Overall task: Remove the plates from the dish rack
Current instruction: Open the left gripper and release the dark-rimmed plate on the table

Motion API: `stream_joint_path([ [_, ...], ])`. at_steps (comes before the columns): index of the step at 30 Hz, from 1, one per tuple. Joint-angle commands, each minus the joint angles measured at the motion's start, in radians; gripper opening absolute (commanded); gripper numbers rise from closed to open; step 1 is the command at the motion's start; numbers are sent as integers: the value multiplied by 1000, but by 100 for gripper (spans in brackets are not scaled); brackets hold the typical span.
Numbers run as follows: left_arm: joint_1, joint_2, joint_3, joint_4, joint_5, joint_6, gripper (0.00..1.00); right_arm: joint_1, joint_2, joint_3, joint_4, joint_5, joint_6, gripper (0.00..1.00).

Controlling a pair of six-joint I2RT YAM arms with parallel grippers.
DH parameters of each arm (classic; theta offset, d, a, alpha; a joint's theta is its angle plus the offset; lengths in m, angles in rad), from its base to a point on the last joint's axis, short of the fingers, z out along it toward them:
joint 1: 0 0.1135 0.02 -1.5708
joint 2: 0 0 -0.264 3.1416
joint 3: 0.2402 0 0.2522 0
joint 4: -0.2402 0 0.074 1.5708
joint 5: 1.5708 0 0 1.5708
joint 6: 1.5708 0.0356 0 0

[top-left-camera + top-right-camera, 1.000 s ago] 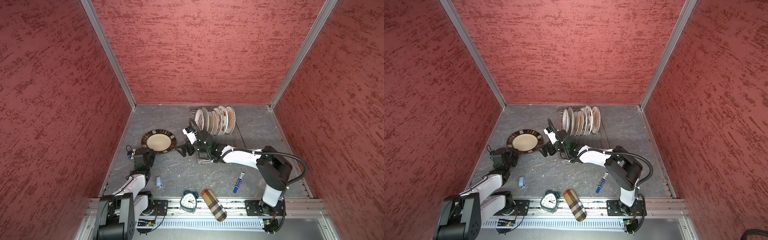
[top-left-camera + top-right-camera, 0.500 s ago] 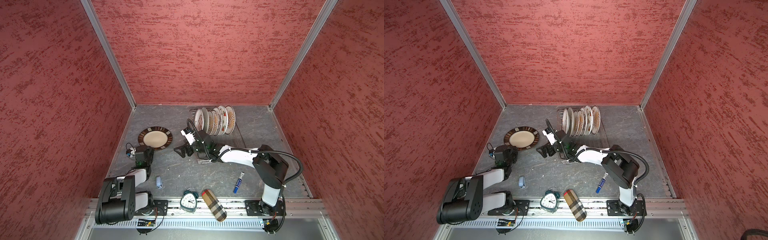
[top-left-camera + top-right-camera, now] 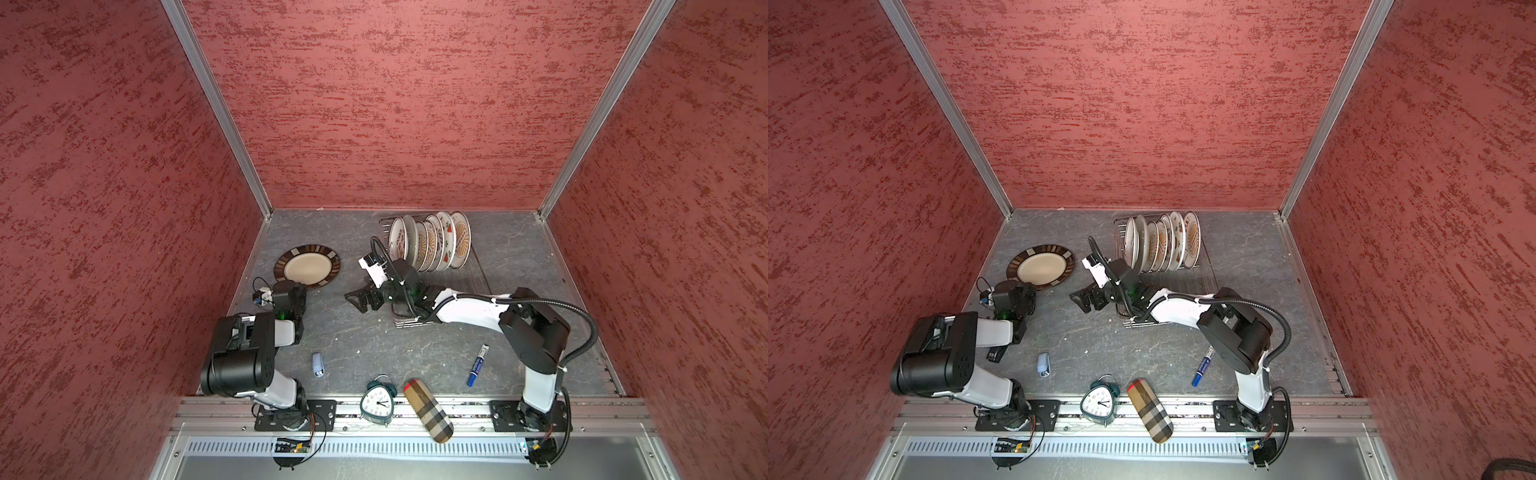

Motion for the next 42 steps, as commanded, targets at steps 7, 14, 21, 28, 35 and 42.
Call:
stream_joint_path([
  [7, -4, 126, 85, 162, -9, 14, 21, 7, 72, 73, -27, 46, -25, 99],
  [14, 1, 182, 132, 147, -21, 28, 27, 6, 92, 93, -36, 59, -23, 99],
  [21, 1, 196, 107, 176, -55, 36, 35, 6, 83, 81, -30, 67, -20, 99],
  [28, 4, 192, 90, 199, -49, 39, 45, 6, 76, 67, -21, 67, -15, 99],
  [35, 5, 169, 81, 191, -55, 63, 63, 6, 55, 47, -3, 59, -8, 99],
  [42, 7, 123, 30, 212, -71, 61, 93, 8, 43, 40, -2, 47, 1, 99],
])
